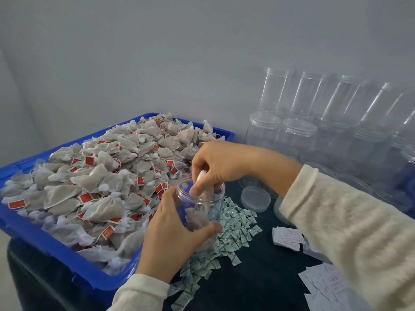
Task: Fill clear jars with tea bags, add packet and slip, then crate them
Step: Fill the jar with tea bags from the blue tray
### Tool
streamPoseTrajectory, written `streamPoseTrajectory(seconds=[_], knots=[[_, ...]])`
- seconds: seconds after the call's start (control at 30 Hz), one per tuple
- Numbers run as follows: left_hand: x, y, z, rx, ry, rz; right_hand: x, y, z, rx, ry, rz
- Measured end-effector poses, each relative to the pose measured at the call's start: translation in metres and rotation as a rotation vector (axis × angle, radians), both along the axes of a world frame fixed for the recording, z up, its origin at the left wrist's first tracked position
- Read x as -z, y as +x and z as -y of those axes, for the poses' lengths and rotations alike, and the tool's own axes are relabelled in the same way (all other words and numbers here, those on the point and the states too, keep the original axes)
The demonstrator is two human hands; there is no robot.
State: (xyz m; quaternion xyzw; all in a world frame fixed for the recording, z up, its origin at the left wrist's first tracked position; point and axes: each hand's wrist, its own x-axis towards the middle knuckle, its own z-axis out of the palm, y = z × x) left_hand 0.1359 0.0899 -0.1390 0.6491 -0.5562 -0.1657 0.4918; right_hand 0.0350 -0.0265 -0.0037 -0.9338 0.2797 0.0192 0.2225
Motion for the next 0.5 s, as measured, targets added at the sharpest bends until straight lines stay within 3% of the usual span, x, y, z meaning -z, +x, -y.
streamPoseTrajectory(seconds=[0.3, 0.5], knots=[[-0.002, 0.000, -0.001, -0.030, 0.019, 0.062, 0.000, -0.026, 0.009, 0.081, 0.186, 0.375], [-0.003, -0.001, -0.002, -0.036, 0.028, 0.015, 0.022, -0.016, 0.000, 0.060, 0.099, 0.360]])
